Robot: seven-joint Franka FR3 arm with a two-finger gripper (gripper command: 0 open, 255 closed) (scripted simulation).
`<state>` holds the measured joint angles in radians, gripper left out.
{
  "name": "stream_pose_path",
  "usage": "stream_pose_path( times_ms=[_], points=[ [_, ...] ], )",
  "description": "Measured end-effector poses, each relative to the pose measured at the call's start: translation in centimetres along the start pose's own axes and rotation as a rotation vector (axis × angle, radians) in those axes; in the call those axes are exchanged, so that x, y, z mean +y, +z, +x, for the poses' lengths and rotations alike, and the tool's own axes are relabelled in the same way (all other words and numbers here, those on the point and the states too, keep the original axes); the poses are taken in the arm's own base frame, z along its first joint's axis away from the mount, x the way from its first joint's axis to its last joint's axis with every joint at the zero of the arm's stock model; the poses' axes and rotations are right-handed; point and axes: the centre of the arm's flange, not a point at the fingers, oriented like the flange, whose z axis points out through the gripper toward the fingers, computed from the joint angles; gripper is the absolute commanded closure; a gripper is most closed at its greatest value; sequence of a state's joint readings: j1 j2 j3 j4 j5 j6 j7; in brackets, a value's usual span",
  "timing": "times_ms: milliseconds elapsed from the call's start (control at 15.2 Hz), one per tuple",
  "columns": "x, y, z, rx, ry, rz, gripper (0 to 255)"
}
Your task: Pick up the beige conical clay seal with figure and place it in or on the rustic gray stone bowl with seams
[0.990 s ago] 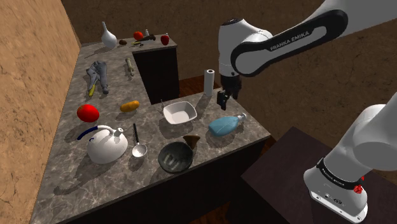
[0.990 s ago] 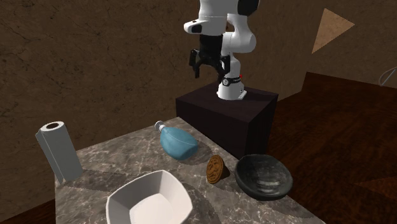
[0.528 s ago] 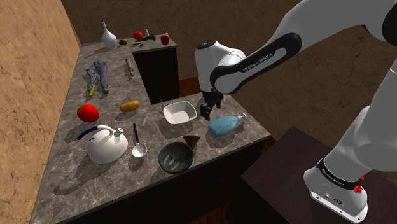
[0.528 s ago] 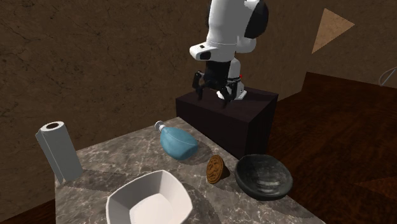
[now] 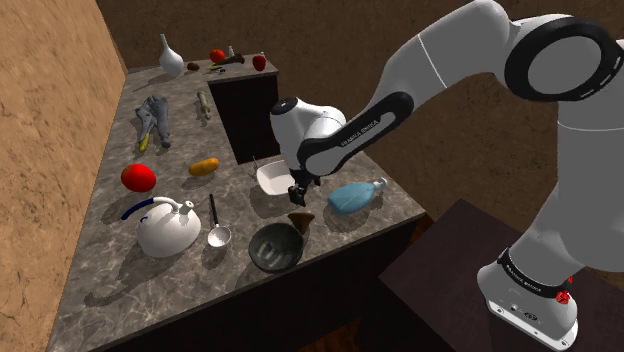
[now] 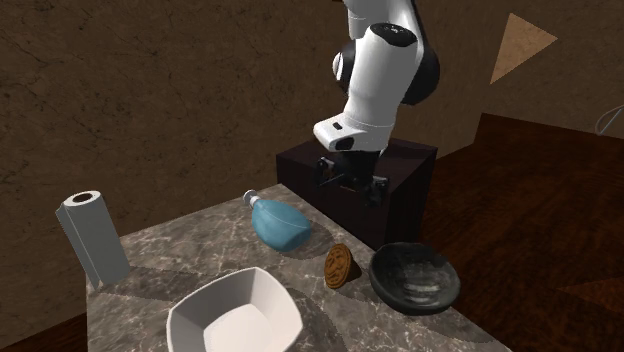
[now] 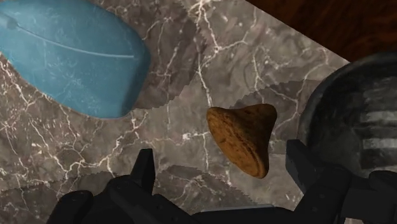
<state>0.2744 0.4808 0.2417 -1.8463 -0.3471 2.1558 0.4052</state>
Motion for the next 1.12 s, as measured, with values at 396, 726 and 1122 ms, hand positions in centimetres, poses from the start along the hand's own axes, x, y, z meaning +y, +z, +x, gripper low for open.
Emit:
stream_pose_path(
  times_ms=[396, 726, 1122],
  points=[
    [-4.8, 4.8, 5.0, 0.002, -0.064, -0.047, 0],
    [-5.6, 7.1, 5.7, 0.003, -0.075, -0.056, 0],
    [-5.3, 9.3, 5.9, 0.005, -0.073, -0.057, 0]
  ],
)
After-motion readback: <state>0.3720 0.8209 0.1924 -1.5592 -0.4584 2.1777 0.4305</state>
